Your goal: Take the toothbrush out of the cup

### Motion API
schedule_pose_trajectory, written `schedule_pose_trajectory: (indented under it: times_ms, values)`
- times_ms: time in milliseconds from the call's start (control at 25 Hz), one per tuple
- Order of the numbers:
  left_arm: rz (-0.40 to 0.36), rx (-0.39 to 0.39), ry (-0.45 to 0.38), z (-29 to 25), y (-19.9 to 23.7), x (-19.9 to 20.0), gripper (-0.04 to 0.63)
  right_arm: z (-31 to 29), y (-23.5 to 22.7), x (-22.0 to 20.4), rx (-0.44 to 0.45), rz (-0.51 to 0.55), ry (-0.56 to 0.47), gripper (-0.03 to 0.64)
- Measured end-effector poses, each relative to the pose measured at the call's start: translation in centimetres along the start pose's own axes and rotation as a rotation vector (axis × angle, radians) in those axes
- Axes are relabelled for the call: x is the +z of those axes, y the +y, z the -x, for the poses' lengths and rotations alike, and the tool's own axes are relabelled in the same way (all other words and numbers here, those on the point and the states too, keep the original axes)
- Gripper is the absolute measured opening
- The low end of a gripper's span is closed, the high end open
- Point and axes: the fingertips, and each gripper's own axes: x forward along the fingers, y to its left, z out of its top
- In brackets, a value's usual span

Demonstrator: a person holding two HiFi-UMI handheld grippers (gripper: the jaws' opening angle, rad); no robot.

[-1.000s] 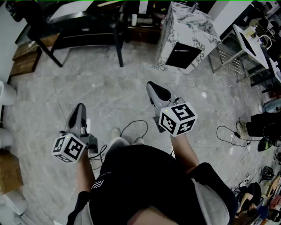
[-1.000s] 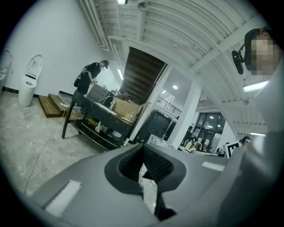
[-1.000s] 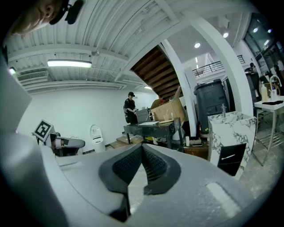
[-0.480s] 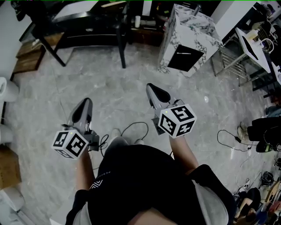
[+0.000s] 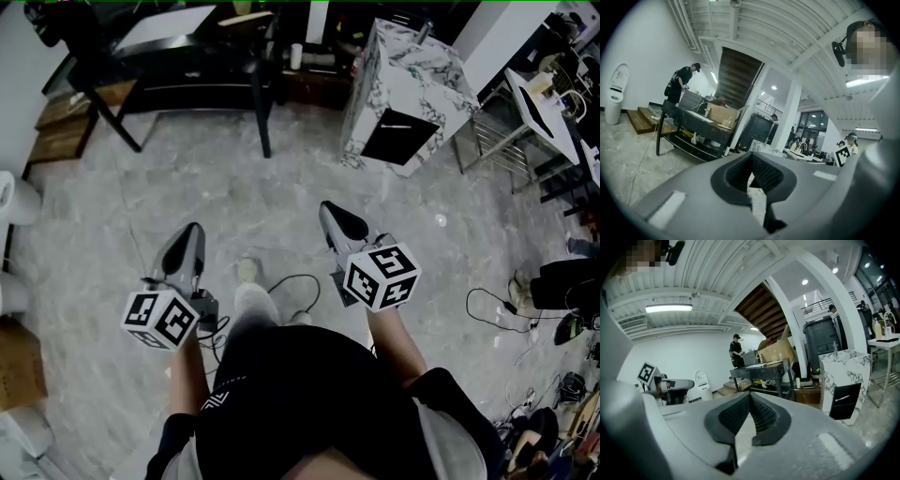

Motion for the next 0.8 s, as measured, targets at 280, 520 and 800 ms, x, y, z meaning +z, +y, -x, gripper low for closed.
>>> schedule_pose_trajectory:
  times_ms: [280, 520, 800]
  values:
    - [-0.006, -0.024, 0.031, -6.3, 5.2, 1.6, 0.015, -5.6, -1.4, 2.2, -0.008, -0.014, -0.006, 0.003]
    - [0.005, -0.028, 0.038, -10.8, 10.6, 4.4, 0.015, -12.7, -2.2, 5.2, -0.009, -0.001, -0.037, 0.003]
    - [-0.018, -0.004, 0.035, -14.3, 15.6, 7.9, 0.011, -20.0, -2.2, 7.1, -0.031, -0.006, -0.019, 0.003]
